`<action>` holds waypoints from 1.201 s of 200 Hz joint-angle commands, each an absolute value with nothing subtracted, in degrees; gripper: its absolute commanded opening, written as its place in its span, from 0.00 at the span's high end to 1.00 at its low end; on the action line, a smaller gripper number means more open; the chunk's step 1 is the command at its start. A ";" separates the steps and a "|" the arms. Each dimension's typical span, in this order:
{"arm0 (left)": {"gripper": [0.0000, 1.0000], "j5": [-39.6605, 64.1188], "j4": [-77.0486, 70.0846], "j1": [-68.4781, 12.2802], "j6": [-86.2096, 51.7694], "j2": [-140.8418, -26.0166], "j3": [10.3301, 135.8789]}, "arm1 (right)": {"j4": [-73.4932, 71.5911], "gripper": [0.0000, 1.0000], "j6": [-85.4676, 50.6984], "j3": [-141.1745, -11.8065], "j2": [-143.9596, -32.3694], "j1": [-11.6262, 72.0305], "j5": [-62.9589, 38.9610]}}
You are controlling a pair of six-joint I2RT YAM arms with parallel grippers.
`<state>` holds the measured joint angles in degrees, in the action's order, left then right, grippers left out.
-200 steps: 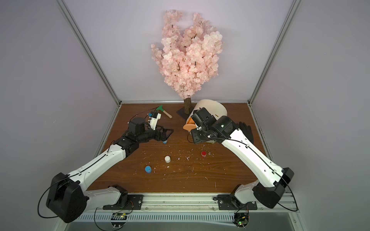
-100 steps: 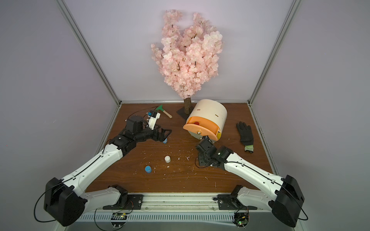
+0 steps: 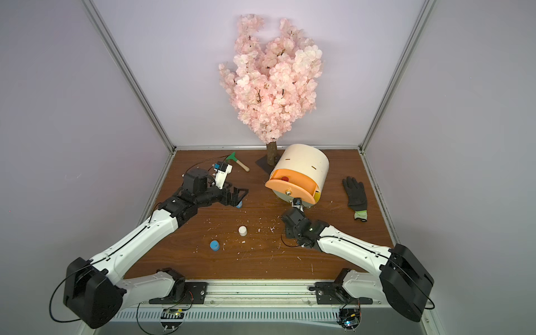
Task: Put the paint cans in the drawer according to color
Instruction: Pick up the paint can at the center of the board.
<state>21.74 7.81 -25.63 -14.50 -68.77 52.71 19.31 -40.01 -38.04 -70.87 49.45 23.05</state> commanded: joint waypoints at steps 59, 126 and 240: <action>0.00 21.66 6.22 -26.07 -14.62 -68.37 51.62 | 12.82 0.44 -40.89 -36.98 -75.54 49.32 29.27; 0.00 21.73 5.71 -26.10 -14.90 -68.60 51.59 | 10.62 0.45 -40.68 -37.44 -79.35 47.16 28.80; 0.00 21.40 5.62 -26.10 -14.76 -68.29 50.90 | 8.27 0.51 -38.24 -38.40 -82.79 46.49 27.86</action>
